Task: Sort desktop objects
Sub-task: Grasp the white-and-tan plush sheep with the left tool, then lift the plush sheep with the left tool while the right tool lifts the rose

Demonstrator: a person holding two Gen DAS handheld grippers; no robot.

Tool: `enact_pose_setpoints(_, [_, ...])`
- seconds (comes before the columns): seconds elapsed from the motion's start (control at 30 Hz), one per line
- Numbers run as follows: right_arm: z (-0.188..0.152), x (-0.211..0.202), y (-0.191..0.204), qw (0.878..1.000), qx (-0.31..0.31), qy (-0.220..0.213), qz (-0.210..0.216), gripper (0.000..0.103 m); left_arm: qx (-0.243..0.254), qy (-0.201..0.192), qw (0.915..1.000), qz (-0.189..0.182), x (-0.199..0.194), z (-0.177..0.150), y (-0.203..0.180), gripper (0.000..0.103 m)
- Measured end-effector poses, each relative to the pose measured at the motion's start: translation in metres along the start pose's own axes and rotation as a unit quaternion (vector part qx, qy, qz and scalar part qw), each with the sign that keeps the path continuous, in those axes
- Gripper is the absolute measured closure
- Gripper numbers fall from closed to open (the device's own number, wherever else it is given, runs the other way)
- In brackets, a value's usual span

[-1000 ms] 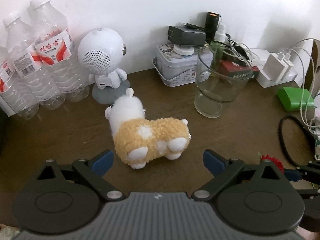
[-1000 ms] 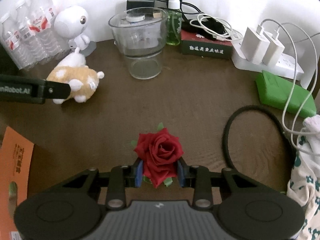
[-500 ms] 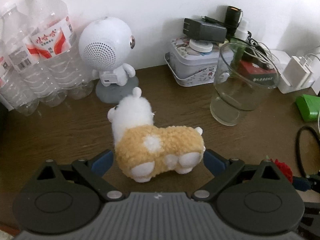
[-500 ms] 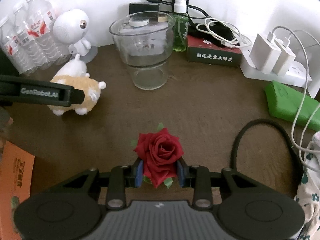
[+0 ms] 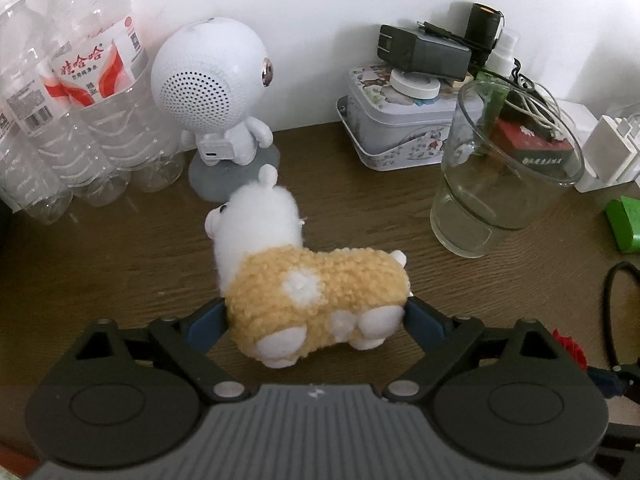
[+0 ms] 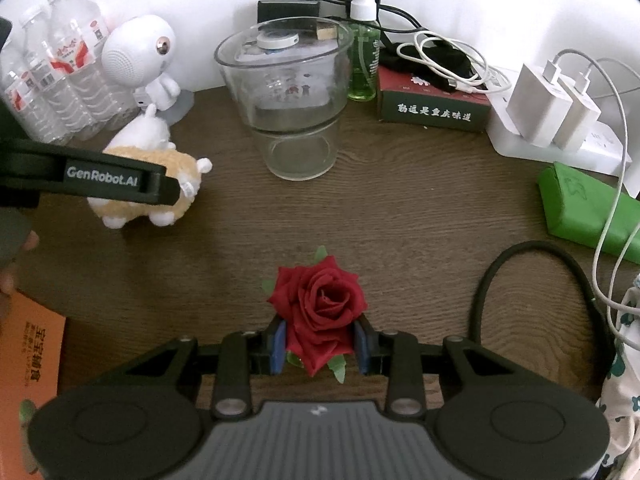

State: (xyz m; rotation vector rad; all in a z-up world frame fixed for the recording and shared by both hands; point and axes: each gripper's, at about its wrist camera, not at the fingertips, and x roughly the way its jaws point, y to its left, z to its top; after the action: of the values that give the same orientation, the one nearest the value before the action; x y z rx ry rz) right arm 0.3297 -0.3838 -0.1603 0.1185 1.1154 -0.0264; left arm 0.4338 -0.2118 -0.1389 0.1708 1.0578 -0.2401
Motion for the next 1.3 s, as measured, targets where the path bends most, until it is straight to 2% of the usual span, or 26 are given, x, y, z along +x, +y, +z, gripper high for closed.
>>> enact_pose_setpoints(0.17, [0.0, 0.0, 0.0, 1.0, 0.0, 0.001, 0.001, 0.071, -0.017, 0.026, 0.9995, -0.003, 0.01, 0.004, 0.004, 0.007])
enact_pose_setpoints(0.37, [0.001, 0.0, -0.003, 1.0, 0.003, 0.001, -0.001, 0.071, -0.017, 0.021, 0.9996, 0.005, 0.013, 0.002, 0.007, 0.018])
enact_pose_setpoints(0.7, [-0.001, -0.002, -0.001, 1.0, 0.002, 0.001, 0.001, 0.071, -0.003, 0.018, 0.9998, 0.008, 0.004, -0.004, 0.008, 0.026])
enact_pose_setpoints(0.77, [-0.001, -0.003, -0.001, 1.0, 0.003, 0.001, 0.002, 0.071, -0.001, 0.014, 0.9999, 0.006, 0.0, -0.004, 0.009, 0.067])
enact_pose_setpoints(0.83, [-0.002, -0.004, -0.001, 1.0, 0.004, 0.0, 0.002, 0.071, 0.001, 0.016, 0.9999, 0.006, -0.001, -0.005, 0.011, 0.068])
enact_pose_setpoints(0.9, [-0.003, -0.005, 0.0, 1.0, 0.005, 0.0, 0.002, 0.071, 0.001, 0.022, 0.9997, 0.006, -0.002, -0.006, 0.011, 0.066])
enact_pose_setpoints(1.0, [-0.004, -0.008, 0.0, 1.0, 0.004, -0.002, 0.004, 0.071, -0.004, 0.024, 0.9997, -0.001, -0.006, -0.01, 0.014, 0.054])
enact_pose_setpoints(1.03, [-0.004, -0.009, -0.001, 1.0, 0.005, -0.002, 0.004, 0.071, -0.005, 0.022, 0.9997, -0.006, -0.009, -0.01, 0.015, 0.045])
enact_pose_setpoints(1.07, [-0.004, -0.009, -0.002, 1.0, 0.005, -0.002, 0.004, 0.071, -0.001, 0.015, 0.9999, -0.006, -0.013, -0.01, 0.014, 0.028])
enact_pose_setpoints(1.13, [-0.005, -0.009, -0.003, 1.0, 0.008, -0.002, 0.004, 0.071, 0.021, -0.004, 0.9997, 0.009, -0.024, -0.009, 0.01, 0.014])
enact_pose_setpoints(1.23, [-0.004, -0.008, -0.004, 1.0, 0.011, -0.001, 0.006, 0.071, 0.042, -0.025, 0.9984, 0.027, -0.032, -0.002, 0.005, 0.001])
enact_pose_setpoints(1.3, [-0.003, -0.007, -0.003, 1.0, 0.01, -0.002, 0.008, 0.071, 0.036, -0.034, 0.9984, 0.027, -0.033, 0.004, 0.006, 0.001])
